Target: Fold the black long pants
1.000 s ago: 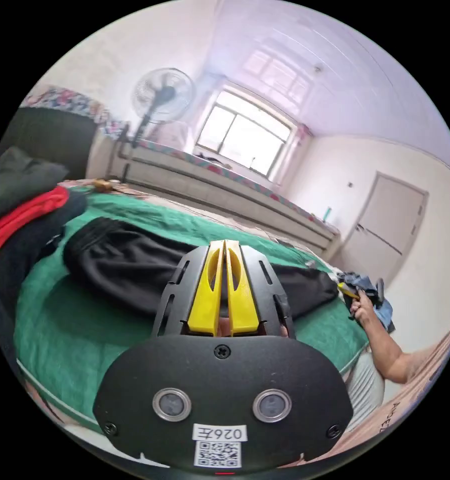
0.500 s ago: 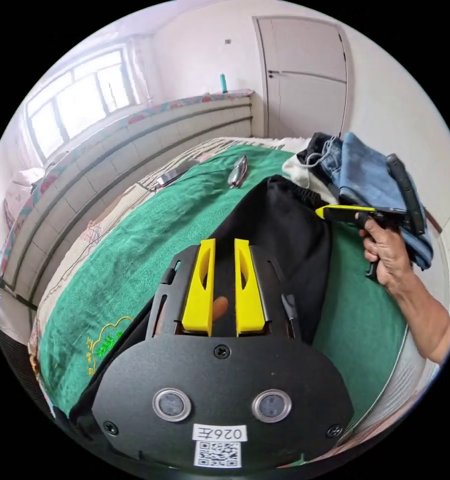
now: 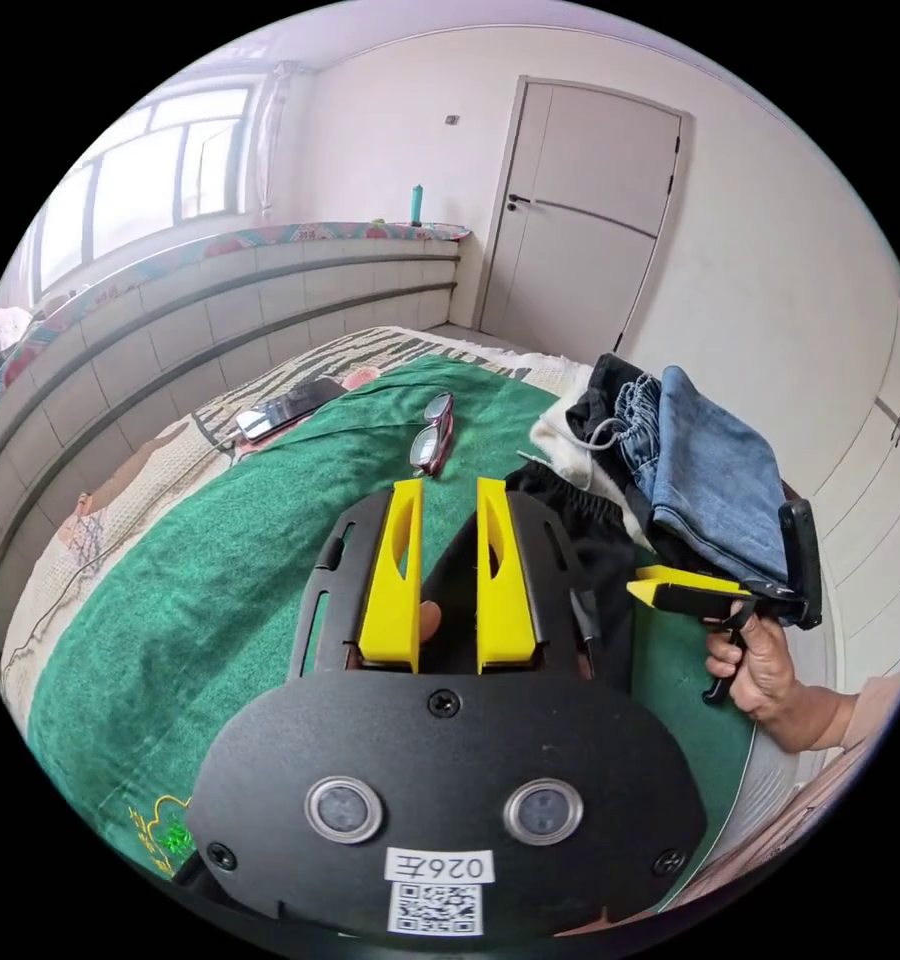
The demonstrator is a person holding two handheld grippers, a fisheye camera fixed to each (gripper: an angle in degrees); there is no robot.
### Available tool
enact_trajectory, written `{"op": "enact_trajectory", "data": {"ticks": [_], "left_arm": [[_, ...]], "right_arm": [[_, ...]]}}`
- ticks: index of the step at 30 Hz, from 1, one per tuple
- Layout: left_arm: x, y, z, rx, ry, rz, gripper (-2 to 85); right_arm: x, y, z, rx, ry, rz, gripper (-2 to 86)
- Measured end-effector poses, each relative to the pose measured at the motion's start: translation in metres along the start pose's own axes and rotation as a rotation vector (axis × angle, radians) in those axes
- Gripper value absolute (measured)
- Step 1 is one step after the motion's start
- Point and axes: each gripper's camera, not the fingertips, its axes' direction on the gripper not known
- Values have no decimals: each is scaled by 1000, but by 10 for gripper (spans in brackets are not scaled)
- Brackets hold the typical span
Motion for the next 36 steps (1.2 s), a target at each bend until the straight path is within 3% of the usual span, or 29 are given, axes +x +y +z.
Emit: {"op": "enact_trajectory", "data": {"ticks": [4, 8, 12, 16, 21, 28, 32, 36], "left_arm": [[-9, -25, 44, -70, 51, 1, 184], [-12, -51, 96, -295, 143, 70, 199], [-10, -62, 109, -340, 67, 164, 139], [-29, -69, 106, -363, 198, 146, 42], [-60, -70, 75, -276, 325, 97, 13], [-86, -71, -5, -147, 399, 133, 6], [-113, -52, -80, -87, 402, 171, 6], [-151, -3, -160, -70, 340, 178, 6]], "right_arm": [[15, -1, -3, 14, -80, 52, 99], [16, -3, 0, 18, -121, 44, 98], [10, -8, 8, 6, -115, 22, 89], [2, -7, 9, -13, -90, 2, 54], [-5, 8, 2, -13, -167, -12, -7], [-65, 41, -41, 142, -121, -195, -15], [-122, 73, -68, 242, -207, -374, -16], [-198, 108, -75, 222, -313, -574, -15]]}}
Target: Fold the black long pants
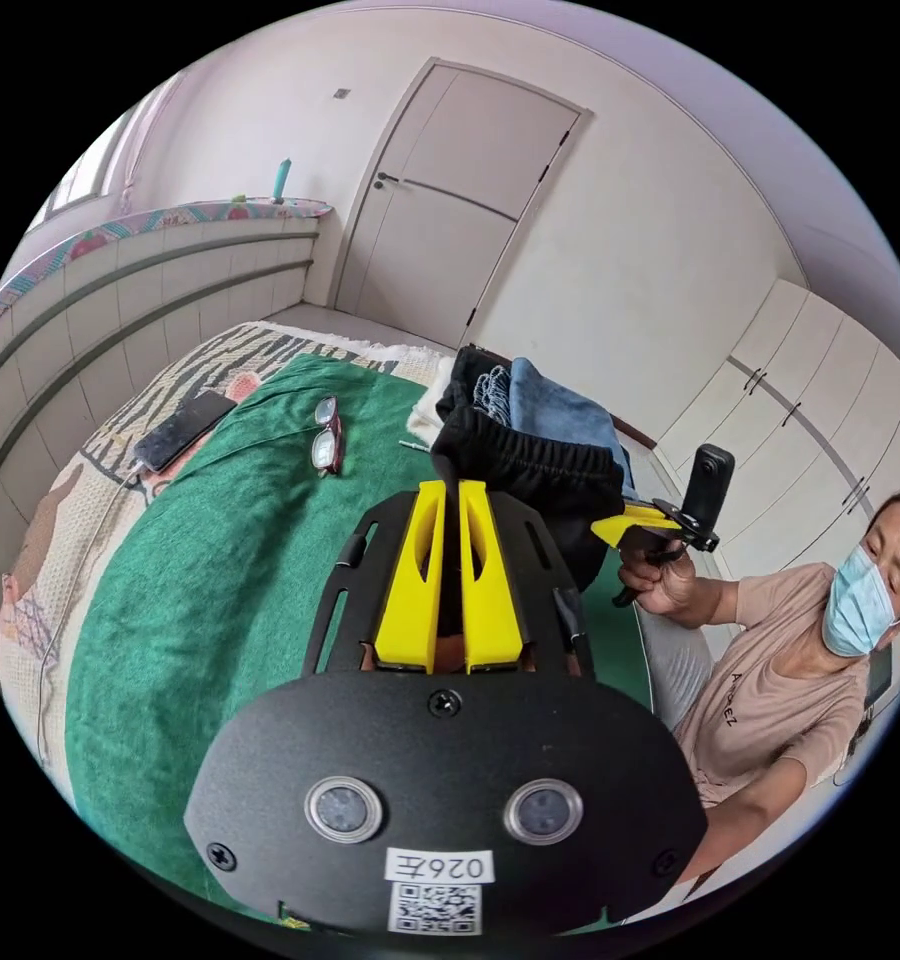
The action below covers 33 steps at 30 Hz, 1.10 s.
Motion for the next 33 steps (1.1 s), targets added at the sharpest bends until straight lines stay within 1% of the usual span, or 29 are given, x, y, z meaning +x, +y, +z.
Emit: {"op": "enact_trajectory", "data": {"ticks": [4, 6, 7, 9, 13, 16, 18, 20, 21, 22, 24, 27, 29, 31, 33], "left_arm": [[-5, 70, -72, 28, -70, -49, 7], [-8, 124, -114, 66, -104, -103, 7], [-9, 137, -124, 70, -111, -115, 7], [-13, 191, -154, 74, -138, -165, 10], [-27, 262, -183, 67, -144, -266, 19], [-44, 313, -204, 41, -162, -385, 42], [-50, 350, -226, -35, -254, -475, 65], [-46, 376, -254, -27, -369, -535, 69], [-39, 392, -275, 10, -428, -567, 67], [-34, 399, -285, 36, -452, -578, 64], [-12, 416, -317, 156, -480, -571, 28], [15, 412, -326, 228, -432, -485, 2], [28, 400, -316, 189, -405, -420, 4], [39, 388, -303, 154, -381, -381, 32], [56, 375, -288, 144, -268, -309, 111]], "right_arm": [[-75, -2, 36, -69, -112, -120, -15], [-127, 3, 66, -133, -169, -190, -14], [-140, 6, 74, -150, -188, -202, -14], [-189, 20, 108, -242, -249, -261, -13], [-260, 44, 157, -362, -247, -389, -11], [-308, 66, 196, -435, -209, -483, -1], [-344, 90, 231, -561, -169, -628, 23], [-364, 103, 246, -631, -199, -682, 43], [-374, 107, 251, -647, -229, -704, 56], [-379, 108, 252, -653, -239, -716, 62], [-395, 104, 253, -669, -271, -784, 69], [-398, 83, 250, -690, -337, -787, 59], [-387, 69, 250, -740, -397, -743, 52], [-368, 54, 249, -744, -376, -681, 56], [-334, 28, 246, -678, -318, -543, 45]]}}
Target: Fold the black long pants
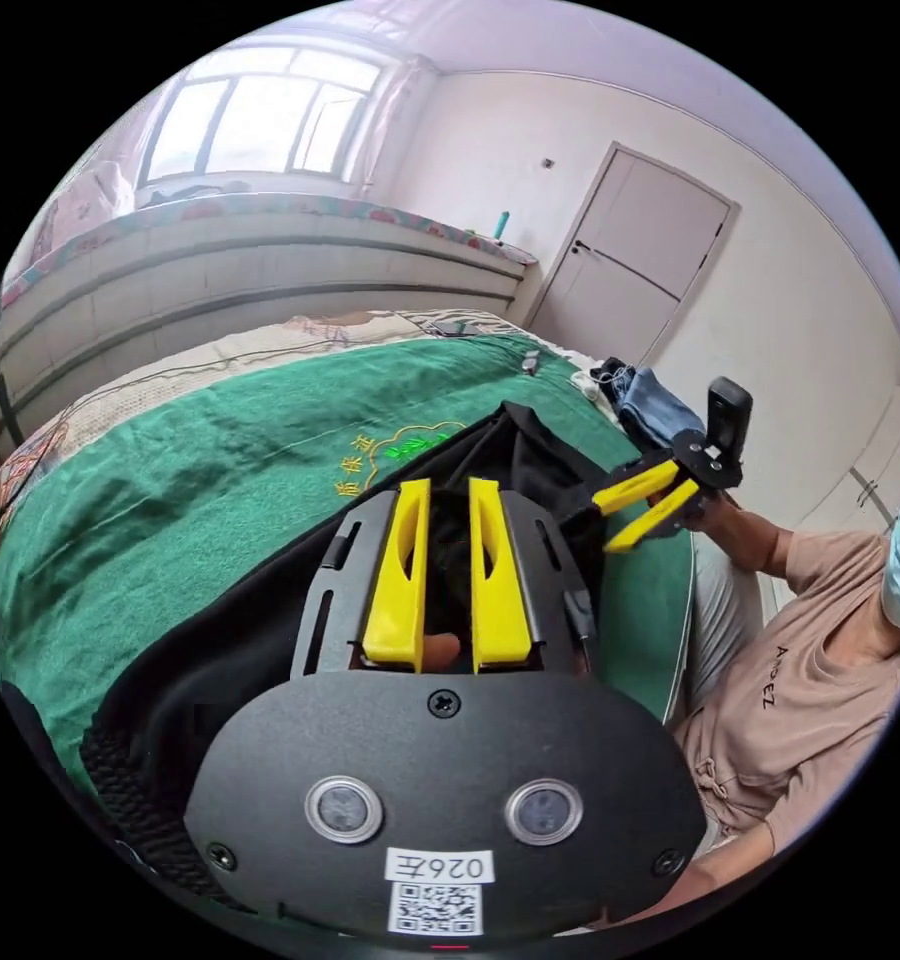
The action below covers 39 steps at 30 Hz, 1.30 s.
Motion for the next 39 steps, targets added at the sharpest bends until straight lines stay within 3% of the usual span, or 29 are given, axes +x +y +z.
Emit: {"op": "enact_trajectory", "data": {"ticks": [3, 7, 9, 10, 11, 13, 17, 20, 25, 29, 31, 33, 36, 39], "left_arm": [[38, 0, 11, -66, 22, 146, 167], [72, 6, 28, -230, -130, 297, 219], [79, 12, 40, -336, -164, 355, 215], [78, 13, 42, -352, -171, 365, 160], [70, 12, 43, -374, -194, 340, 51], [45, 7, 31, -347, -141, 210, 47], [-35, 31, -29, -112, 27, -204, 48], [-67, 67, -60, -2, 48, -384, 42], [-73, 89, -71, 24, -30, -444, 51], [-88, 73, -40, -29, 53, -521, 166], [-90, 59, -26, -49, 56, -512, 169], [-83, 44, -13, -167, -23, -450, 111], [-67, 51, -32, -123, -83, -440, 44], [-54, 66, -54, -91, -224, -507, 2]], "right_arm": [[44, 3, -26, 49, 32, 155, 40], [82, 5, -37, 44, 169, 284, 24], [98, 0, -24, -28, 233, 309, 6], [101, -2, -19, -42, 238, 312, 2], [107, -7, -9, -61, 237, 311, -5], [112, -18, 5, -73, 228, 308, -8], [114, -45, 10, -6, 271, 275, -14], [123, -65, 20, -87, 305, 246, -14], [126, -81, 18, -83, 250, 221, -14], [116, -82, 26, -54, 91, 170, -12], [110, -81, 34, -73, 73, 142, -12], [101, -79, 44, -98, 52, 82, -8], [91, -70, 56, -201, -111, -10, -11], [83, -53, 60, -275, -53, -68, -12]]}}
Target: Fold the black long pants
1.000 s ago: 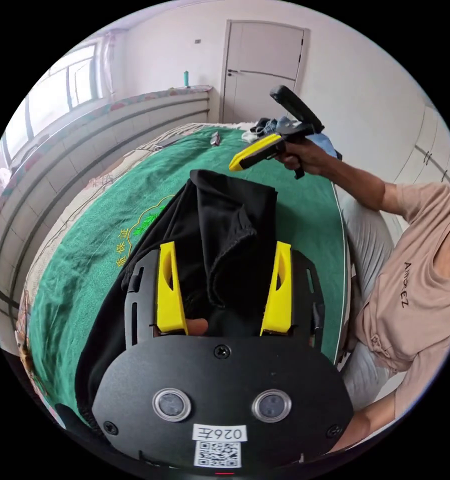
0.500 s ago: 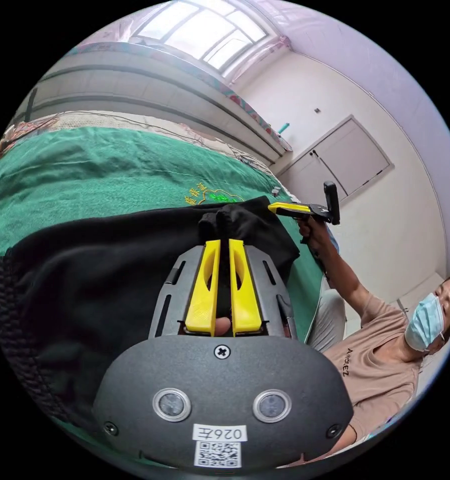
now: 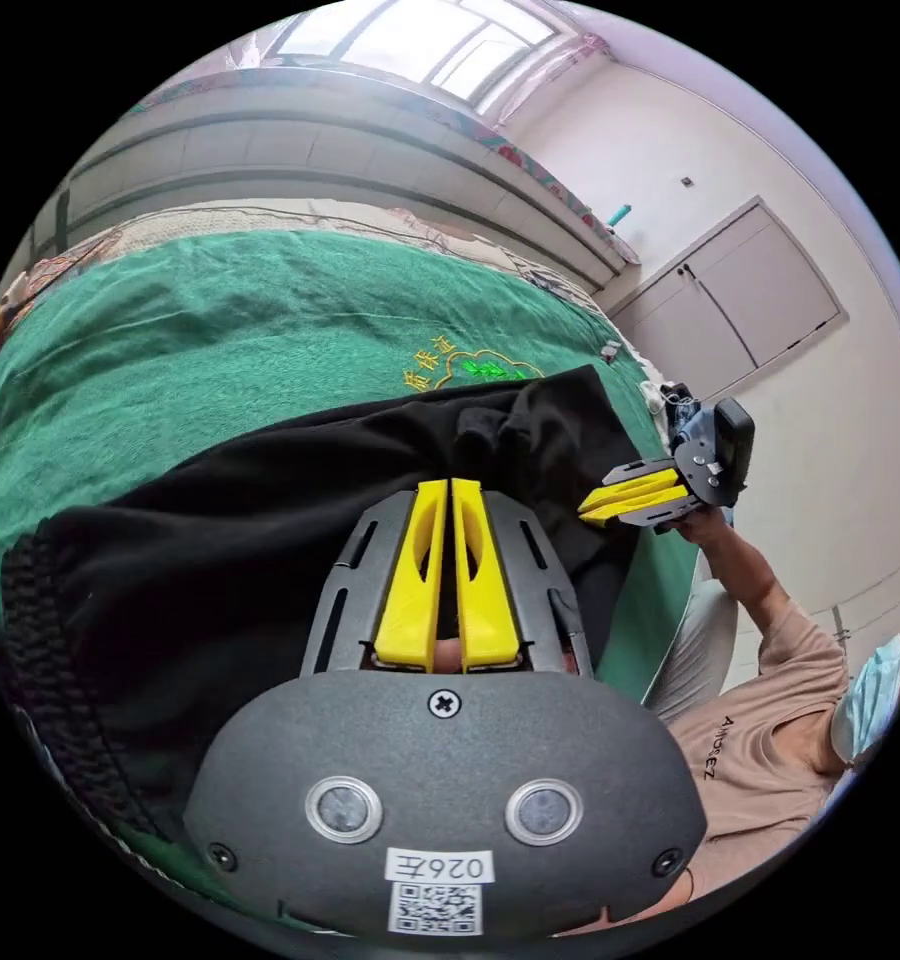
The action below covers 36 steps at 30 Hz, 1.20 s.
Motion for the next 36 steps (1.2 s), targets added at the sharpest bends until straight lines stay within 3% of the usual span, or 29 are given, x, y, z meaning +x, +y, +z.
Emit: {"op": "enact_trajectory", "data": {"ticks": [4, 6, 7, 9, 10, 12, 14, 17, 19, 26, 32, 36], "left_arm": [[52, 11, -20, 215, -41, 125, -7], [107, 5, 1, 250, 2, 353, -9], [119, 1, 13, 204, -18, 412, -9], [127, -20, 78, -169, -249, 394, -9], [123, -21, 82, -187, -221, 374, -9], [109, -20, 56, -54, -70, 228, -9], [113, -15, 35, 57, -38, 185, -10], [150, -22, 18, 208, 103, 216, -9], [182, -37, 27, 218, 193, 260, -9], [300, -103, 149, -120, 206, 382, 4], [333, -130, 231, -349, 56, 297, 166], [350, -136, 250, -380, -130, 277, 154]], "right_arm": [[3, 26, -31, 112, -28, 52, -12], [16, 43, -45, 152, 1, 122, -11], [21, 46, -45, 139, 15, 138, -10], [38, 59, -32, -25, 65, 203, -11], [40, 64, -31, -41, 49, 204, -11], [46, 90, -50, 15, -2, 263, -12], [45, 111, -70, 69, 42, 281, -10], [52, 148, -102, 188, 104, 386, 5], [60, 173, -115, 278, 71, 486, 31], [81, 249, -98, 472, -80, 752, 91], [77, 254, -81, 445, -129, 718, 122], [50, 239, -71, 378, -32, 626, 121]]}}
